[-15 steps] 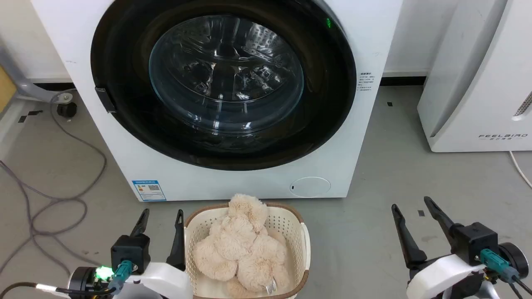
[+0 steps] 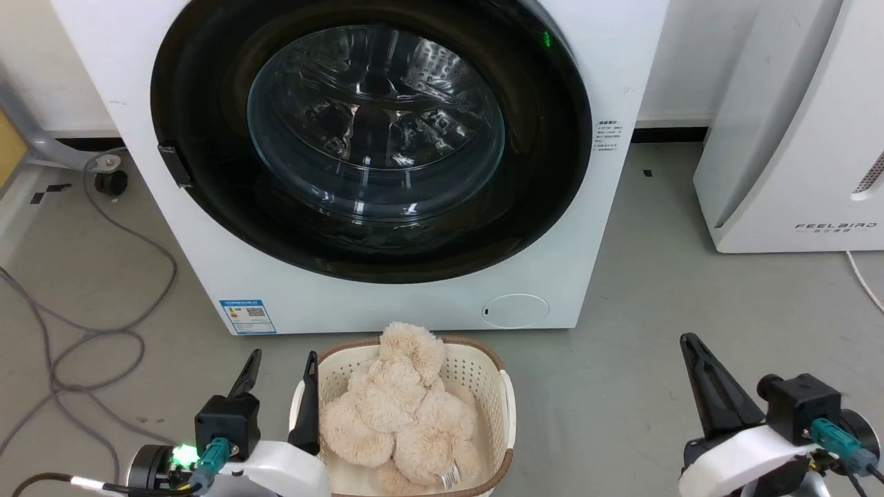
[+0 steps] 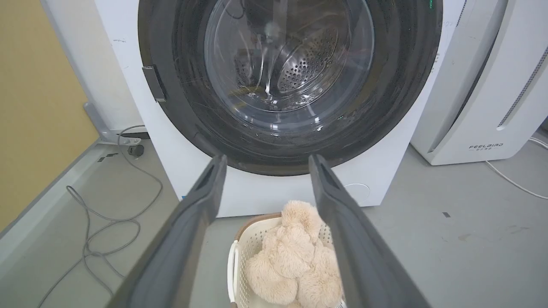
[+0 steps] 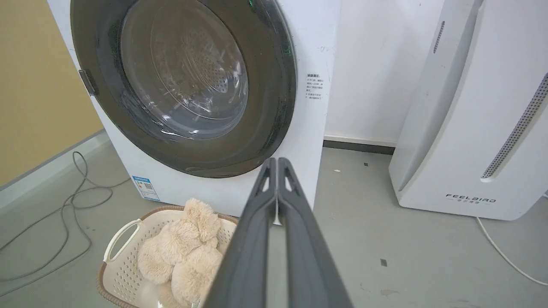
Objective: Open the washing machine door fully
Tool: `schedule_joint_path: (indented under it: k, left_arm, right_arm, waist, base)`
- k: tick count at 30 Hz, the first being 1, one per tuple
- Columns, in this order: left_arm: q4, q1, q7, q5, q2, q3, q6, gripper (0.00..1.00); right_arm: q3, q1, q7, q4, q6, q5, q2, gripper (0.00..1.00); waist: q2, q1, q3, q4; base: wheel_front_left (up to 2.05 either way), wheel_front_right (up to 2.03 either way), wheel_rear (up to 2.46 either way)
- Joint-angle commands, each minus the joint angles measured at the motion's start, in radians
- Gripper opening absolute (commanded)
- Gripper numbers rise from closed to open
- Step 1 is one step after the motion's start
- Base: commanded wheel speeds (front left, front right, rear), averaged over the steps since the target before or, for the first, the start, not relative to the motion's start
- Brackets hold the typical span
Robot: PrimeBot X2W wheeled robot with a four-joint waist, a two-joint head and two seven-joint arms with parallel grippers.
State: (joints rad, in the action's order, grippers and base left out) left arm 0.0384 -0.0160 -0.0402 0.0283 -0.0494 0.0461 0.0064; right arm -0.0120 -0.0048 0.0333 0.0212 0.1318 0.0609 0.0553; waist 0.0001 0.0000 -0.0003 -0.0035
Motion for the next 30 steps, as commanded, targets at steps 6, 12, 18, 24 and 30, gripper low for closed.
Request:
schedule_joint_path:
  k: [6, 12, 18, 24, 30]
  left_arm:
    - [0.001, 0.025, -0.022, 0.008, 0.000, 0.009, 0.007, 1.00]
    - [-0.005, 0.032, -0.034, 0.009, -0.001, 0.018, 0.008, 1.00]
    - [-0.006, 0.041, -0.047, 0.013, -0.001, 0.027, 0.011, 1.00]
    - [-0.006, 0.051, -0.059, 0.019, -0.001, 0.033, 0.015, 1.00]
    - [-0.009, 0.072, -0.076, 0.025, -0.001, 0.041, 0.018, 1.00]
  right_arm:
    - [0.003, 0.019, 0.024, 0.003, 0.000, 0.116, -0.001, 0.00]
    - [0.011, 0.011, 0.040, 0.002, 0.000, 0.257, -0.002, 0.00]
    - [0.002, -0.012, 0.053, 0.003, 0.000, 0.413, -0.002, 0.00]
    - [-0.006, -0.066, 0.065, 0.040, 0.000, 0.547, -0.002, 0.00]
    - [-0.034, -0.190, 0.062, 0.112, 0.000, 0.705, 0.018, 0.00]
  waist:
    - [-0.0001, 0.0000, 0.003, -0.001]
    - [-0.0001, 0.0000, 0.009, 0.000]
    - [-0.0001, 0.0000, 0.016, 0.001]
    - [-0.0001, 0.0000, 0.027, 0.000]
    - [-0.0001, 0.0000, 0.056, -0.002]
  base:
    - [0.00, 0.00, 0.00]
    - [0.00, 0.00, 0.00]
    - [0.00, 0.00, 0.00]
    - [0.00, 0.00, 0.00]
    - [0.00, 0.00, 0.00]
